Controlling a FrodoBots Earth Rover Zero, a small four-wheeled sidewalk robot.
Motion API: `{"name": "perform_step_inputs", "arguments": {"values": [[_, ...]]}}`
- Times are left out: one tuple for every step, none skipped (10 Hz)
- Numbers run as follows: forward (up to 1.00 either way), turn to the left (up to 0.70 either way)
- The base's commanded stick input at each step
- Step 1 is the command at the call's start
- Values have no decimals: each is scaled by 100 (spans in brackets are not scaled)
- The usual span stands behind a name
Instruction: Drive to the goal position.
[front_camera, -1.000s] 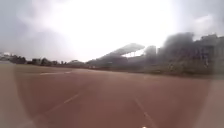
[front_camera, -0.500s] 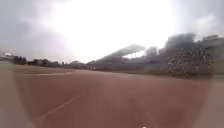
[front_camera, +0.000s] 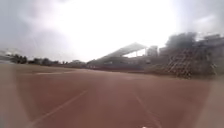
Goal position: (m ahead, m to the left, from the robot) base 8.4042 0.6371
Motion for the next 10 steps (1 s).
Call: {"name": "perform_step_inputs", "arguments": {"values": [[70,-29],[70,-35],[70,-35],[70,-26],[70,-10],[70,0],[70,0],[70,0],[70,0],[70,0]]}}
